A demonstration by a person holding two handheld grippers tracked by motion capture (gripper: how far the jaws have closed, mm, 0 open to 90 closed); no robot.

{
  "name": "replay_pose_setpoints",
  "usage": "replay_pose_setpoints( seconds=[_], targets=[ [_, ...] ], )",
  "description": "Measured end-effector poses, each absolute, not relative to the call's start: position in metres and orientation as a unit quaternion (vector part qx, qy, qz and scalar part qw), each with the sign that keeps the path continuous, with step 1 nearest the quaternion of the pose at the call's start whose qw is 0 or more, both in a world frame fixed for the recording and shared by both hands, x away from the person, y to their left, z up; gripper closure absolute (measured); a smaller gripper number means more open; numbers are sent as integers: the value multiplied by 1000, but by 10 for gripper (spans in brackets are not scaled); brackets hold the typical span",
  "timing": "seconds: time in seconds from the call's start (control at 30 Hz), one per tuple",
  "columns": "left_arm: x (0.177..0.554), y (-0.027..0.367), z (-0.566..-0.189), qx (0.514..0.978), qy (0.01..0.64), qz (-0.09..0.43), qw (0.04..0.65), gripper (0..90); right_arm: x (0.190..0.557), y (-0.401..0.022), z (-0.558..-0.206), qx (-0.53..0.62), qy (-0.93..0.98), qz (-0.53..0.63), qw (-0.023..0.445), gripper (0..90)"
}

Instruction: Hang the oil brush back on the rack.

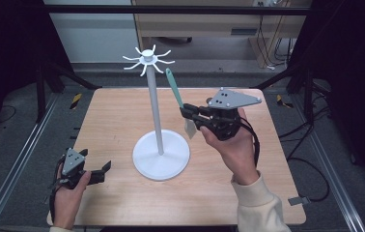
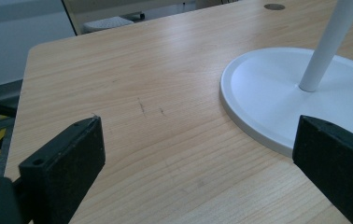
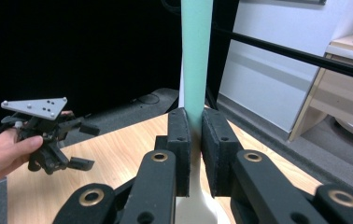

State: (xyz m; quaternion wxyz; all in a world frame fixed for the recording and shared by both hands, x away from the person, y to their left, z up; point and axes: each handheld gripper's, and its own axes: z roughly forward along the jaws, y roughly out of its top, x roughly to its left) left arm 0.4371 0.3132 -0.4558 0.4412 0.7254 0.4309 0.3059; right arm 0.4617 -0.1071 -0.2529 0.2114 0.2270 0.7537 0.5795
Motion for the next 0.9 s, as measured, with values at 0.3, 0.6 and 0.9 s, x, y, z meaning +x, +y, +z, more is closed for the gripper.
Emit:
replay_pose_setpoints(
  seconds=[0.3,0.6,0.9],
  targets=[
    [437,312,-456,727,430,307,440,20,458,-102,-251,224,756,577,213,823],
    [438,311,-457,729,428,306,439,20,460,-98,-252,227,755,578,212,823],
    [438,310,-457,732,426,304,437,20,463,-92,-252,229,758,575,207,822]
  ],
)
